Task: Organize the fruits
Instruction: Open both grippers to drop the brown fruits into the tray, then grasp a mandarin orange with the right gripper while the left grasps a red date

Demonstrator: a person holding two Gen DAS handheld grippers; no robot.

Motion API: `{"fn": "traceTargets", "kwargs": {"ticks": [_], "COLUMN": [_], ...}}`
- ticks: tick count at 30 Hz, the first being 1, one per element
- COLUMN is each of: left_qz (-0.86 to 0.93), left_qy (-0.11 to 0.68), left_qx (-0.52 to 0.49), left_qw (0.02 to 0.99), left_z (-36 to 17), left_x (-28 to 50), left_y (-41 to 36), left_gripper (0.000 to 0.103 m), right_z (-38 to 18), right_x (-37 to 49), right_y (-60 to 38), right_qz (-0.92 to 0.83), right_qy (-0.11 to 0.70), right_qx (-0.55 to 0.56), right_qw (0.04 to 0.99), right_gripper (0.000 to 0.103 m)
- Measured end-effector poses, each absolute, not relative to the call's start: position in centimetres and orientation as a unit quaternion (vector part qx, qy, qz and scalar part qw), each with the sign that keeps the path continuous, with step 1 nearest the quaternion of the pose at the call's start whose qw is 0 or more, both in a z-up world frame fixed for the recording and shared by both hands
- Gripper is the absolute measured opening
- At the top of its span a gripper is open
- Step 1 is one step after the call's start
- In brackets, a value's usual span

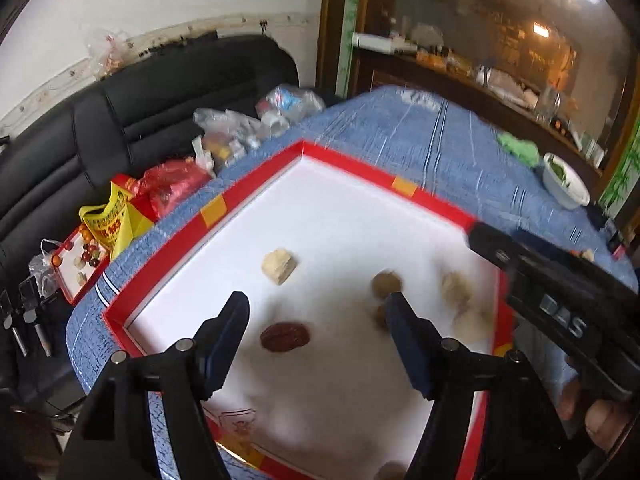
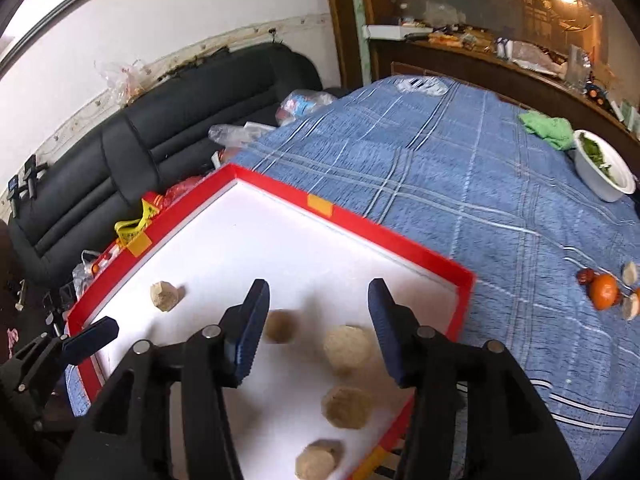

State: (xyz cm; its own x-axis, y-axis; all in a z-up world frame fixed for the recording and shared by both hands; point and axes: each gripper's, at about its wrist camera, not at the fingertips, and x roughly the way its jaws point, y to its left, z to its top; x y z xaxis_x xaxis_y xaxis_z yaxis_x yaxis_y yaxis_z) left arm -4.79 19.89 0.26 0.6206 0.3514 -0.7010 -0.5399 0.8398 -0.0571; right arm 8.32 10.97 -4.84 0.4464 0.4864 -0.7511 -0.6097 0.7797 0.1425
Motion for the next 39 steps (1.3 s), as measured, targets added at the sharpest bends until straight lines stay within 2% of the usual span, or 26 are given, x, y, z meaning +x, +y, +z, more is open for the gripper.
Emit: {"fn": "traceTargets", "kwargs": {"ticks": [7,14,21,26,39], "left_qz": [0.195,0.132,0.110,0.098,0.010], "left_qy": [0.351,0.372,0.381,0.386,0.402], "left_qx": [-0.098,-0.032,-0.018,-0.004,0.045], "left_qw": [0.910,0.918,0.918,0.917,0.915], "left_z": [1.2,0.9,0.3,0.1,-2.9], "left_x": [-2.0,3.8,5.8,7.6,17.2], "left_y": [15.2,9.7,8.1,6.5,-1.7], "left_gripper": [0.071,0.071,0.071,0.071,0.070], "right_z": [-2.2,-5.3,-8.1,-9.0,-5.1], "right_x": [8.7,15.5,19.4,20.6,15.7], "right_y": [2.5,-7.8,-9.3,-9.0,-16.5], "right_qz": [0.276,0.151,0.135,0.125,0.118], "right_qy": [0.377,0.417,0.451,0.458,0.413], "right_qx": [-0.037,-0.010,0.004,0.006,0.065], "right_qw": [0.883,0.896,0.882,0.880,0.901], "right_gripper": [0.053,0.053,0.052,0.036,0.035]}}
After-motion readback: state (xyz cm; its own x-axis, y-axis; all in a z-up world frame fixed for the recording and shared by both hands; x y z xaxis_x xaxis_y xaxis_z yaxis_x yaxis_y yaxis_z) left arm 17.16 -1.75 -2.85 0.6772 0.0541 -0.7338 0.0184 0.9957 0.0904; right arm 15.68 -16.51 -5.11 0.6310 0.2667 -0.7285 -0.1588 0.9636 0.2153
